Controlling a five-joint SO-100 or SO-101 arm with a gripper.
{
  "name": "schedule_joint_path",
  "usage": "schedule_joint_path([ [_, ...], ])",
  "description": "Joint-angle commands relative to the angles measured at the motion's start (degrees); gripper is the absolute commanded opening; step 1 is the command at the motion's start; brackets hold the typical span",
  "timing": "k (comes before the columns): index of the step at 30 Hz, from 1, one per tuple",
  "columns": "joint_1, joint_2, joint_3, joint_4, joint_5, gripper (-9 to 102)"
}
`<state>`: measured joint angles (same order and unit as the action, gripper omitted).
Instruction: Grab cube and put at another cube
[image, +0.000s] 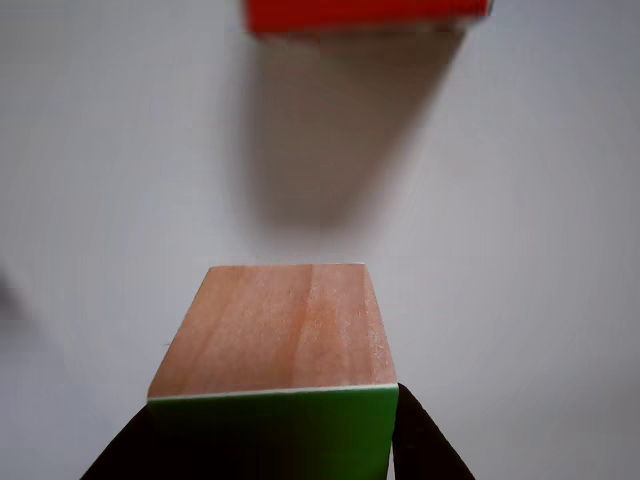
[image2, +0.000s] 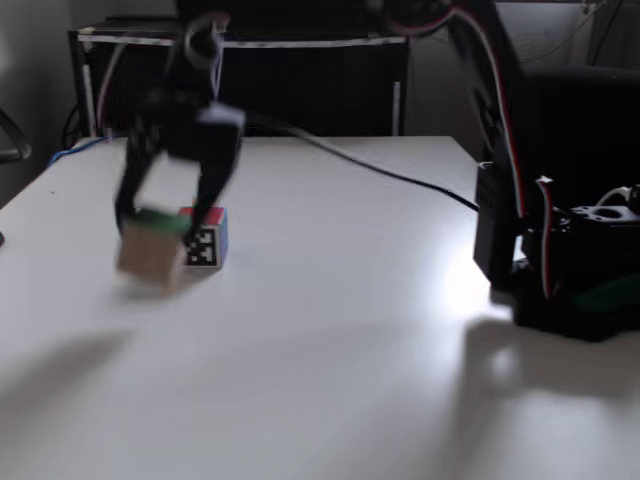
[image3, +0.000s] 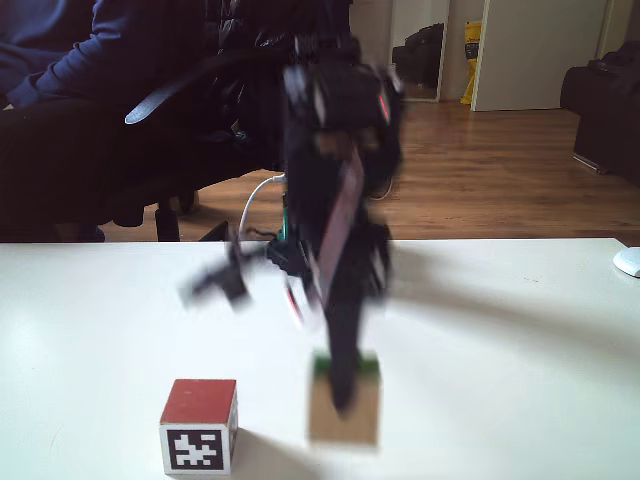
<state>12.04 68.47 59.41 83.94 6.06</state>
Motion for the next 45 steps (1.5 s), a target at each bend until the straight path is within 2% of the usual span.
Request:
schedule_joint_path([
  [1,2.4,10.8,-0.1,0.8,-1.5,5],
  [5,6.8,12.1,-3.1,3.8,-3.1,5],
  [18,18.6,5.1,-5.5,4.1,-10.0,5],
  [45,17.0,-1.9,-2.2,4.1,-11.0,9],
])
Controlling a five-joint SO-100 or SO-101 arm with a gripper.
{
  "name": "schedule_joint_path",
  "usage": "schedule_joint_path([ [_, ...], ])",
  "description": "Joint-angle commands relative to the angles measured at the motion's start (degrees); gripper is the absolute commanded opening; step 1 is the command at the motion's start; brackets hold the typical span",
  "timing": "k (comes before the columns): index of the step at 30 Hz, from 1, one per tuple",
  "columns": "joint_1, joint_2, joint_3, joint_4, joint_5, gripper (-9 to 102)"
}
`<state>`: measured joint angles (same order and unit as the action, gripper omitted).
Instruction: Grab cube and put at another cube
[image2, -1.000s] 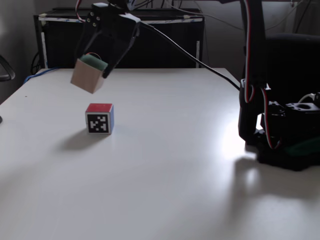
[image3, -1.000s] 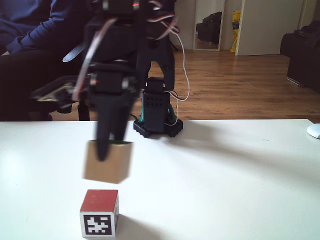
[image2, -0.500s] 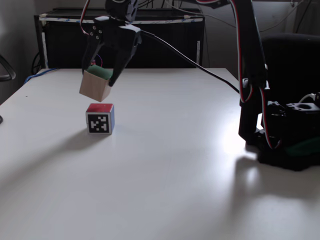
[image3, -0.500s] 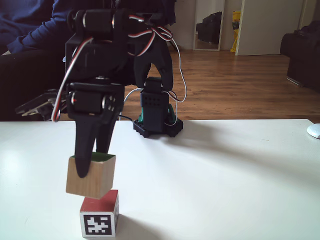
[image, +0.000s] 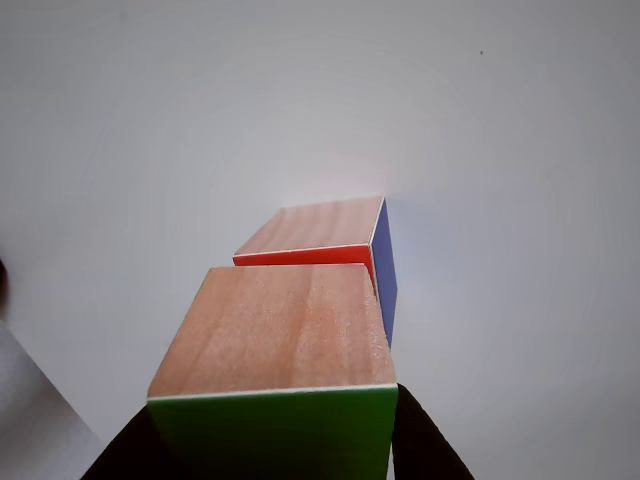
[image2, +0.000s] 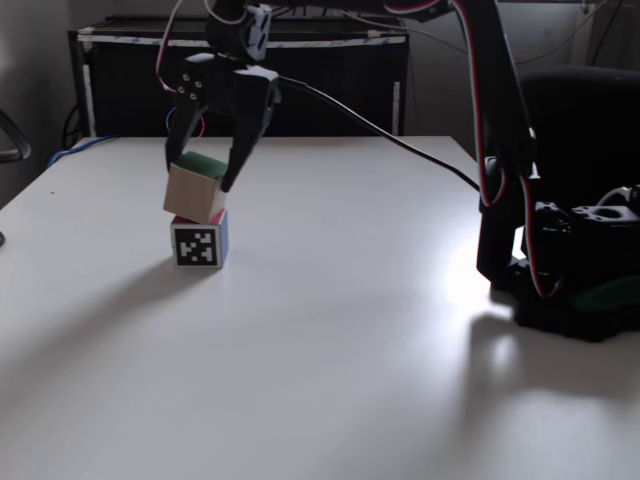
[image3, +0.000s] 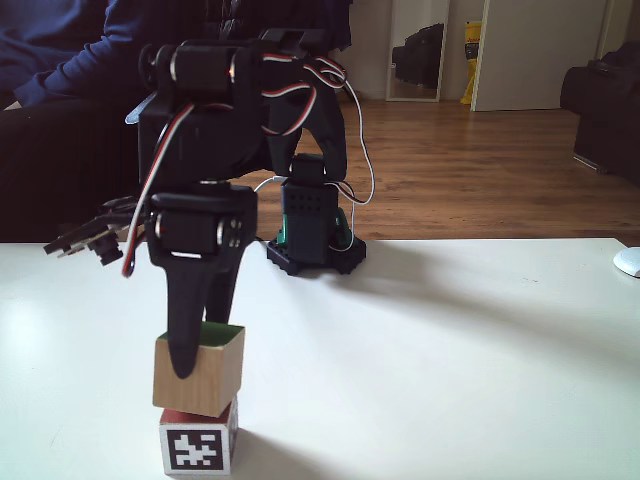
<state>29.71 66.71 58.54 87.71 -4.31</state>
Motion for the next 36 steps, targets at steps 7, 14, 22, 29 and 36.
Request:
schedule_joint_path([
  [7,-0.9,-0.9,-1.9,0.6,-1.8,29],
  [14,-1.1,-1.5,-3.0,2.2,-1.3,33],
  [22,-0.6,-1.5,-6.0,4.4,0.0,39],
  [29,-0.6,-1.5,-11.3,10.4,0.6,43],
  [36,-3.8,8.3,-9.7,15.8,2.4,44],
])
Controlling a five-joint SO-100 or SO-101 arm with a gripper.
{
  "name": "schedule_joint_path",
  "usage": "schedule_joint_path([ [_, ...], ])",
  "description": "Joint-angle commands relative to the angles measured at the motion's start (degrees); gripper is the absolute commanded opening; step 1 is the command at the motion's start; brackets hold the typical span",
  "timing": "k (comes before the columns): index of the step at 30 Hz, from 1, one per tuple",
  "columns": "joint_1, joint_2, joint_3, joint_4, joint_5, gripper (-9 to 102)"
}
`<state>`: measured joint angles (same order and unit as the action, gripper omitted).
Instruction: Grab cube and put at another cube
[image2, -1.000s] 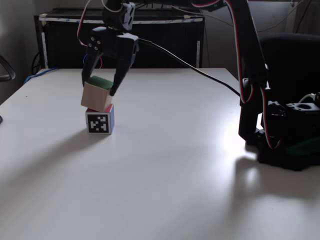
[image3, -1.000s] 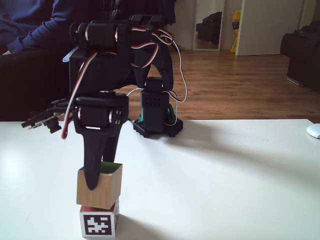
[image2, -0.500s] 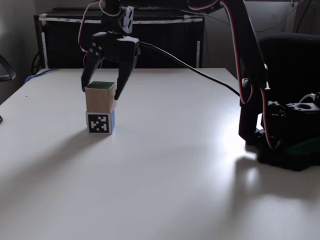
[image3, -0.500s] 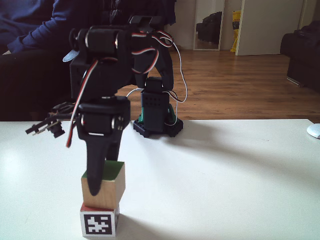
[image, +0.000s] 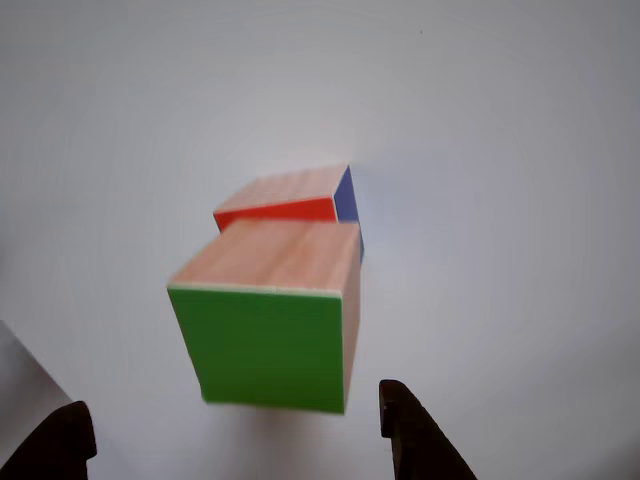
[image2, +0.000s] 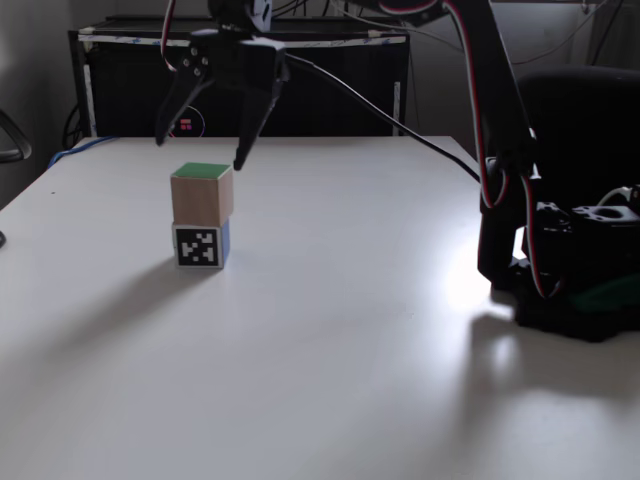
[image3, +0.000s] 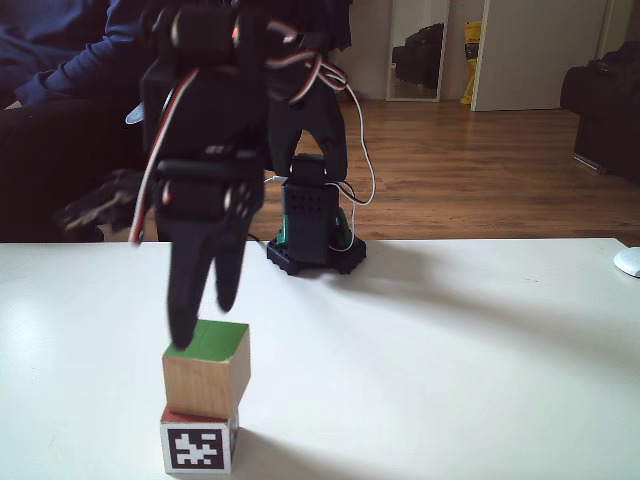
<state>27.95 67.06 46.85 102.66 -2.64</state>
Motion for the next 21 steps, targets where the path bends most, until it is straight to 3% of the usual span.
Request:
schedule_joint_path([
  [1,-3.1,11.5,4.9,0.8,1.3,44],
  [5,-8.3,32.2,24.3,-3.9,4.7,46],
  [11,-20.9,76.6,71.7,-25.9,5.3,46],
  [17,-26.0,82.8,92.7,-37.4,10.4,38],
  [21,-25.9,97.1,106.6,-42.5,9.1,28],
])
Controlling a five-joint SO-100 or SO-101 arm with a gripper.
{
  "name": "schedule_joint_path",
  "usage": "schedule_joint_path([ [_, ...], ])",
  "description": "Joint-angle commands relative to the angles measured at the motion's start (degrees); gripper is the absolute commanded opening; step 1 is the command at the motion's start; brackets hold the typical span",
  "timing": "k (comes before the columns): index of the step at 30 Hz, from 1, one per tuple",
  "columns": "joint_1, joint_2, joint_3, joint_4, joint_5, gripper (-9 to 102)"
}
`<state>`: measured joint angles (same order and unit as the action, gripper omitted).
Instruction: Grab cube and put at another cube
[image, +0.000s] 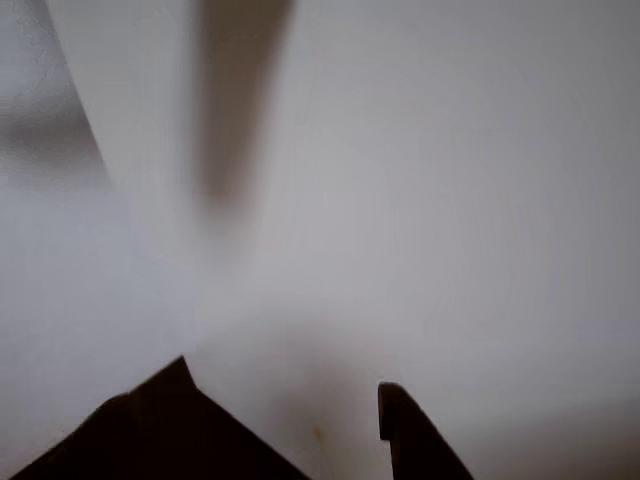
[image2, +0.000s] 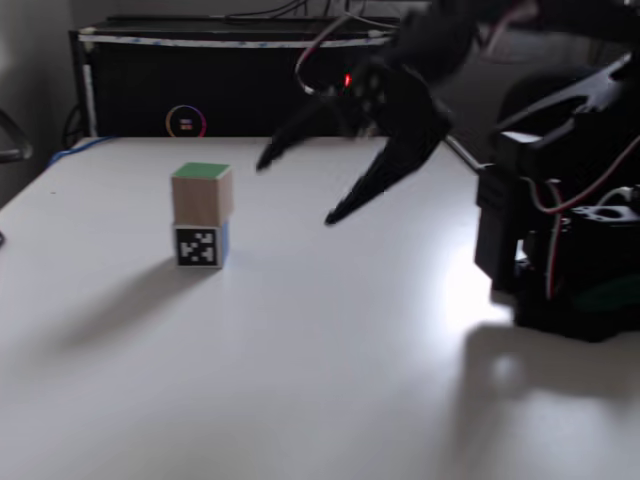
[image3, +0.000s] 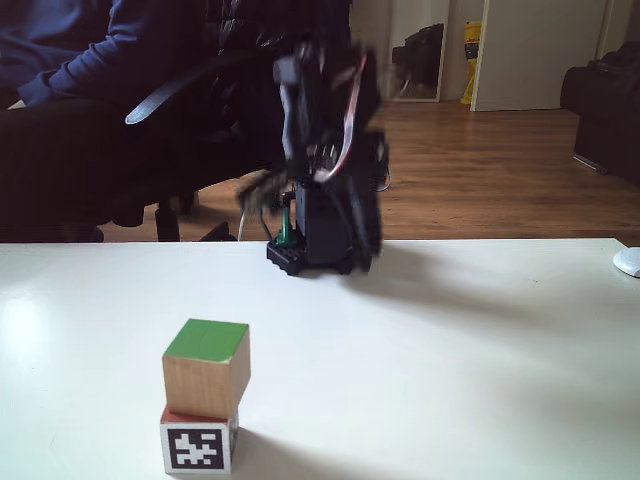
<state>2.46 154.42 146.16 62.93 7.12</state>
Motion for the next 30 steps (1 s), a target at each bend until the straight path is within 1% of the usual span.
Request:
schedule_joint_path([
  [1,-0.4,15.7,10.4,-2.1,-1.1,24],
  [3,-0.6,30.1,16.4,1.3,-1.8,22],
  [4,-0.7,34.0,17.8,3.7,-1.9,20],
  [7,-1.0,33.9,20.1,4.0,-2.1,13],
  [10,-1.1,34.0,22.4,3.6,-2.5,2],
  [11,-1.1,34.0,22.7,4.0,-2.5,0],
  [17,0.4,34.0,25.3,4.9,-6.4,0],
  [24,2.1,34.0,24.1,9.9,-10.5,0],
  [30,3.6,34.0,23.9,11.1,-12.1,0],
])
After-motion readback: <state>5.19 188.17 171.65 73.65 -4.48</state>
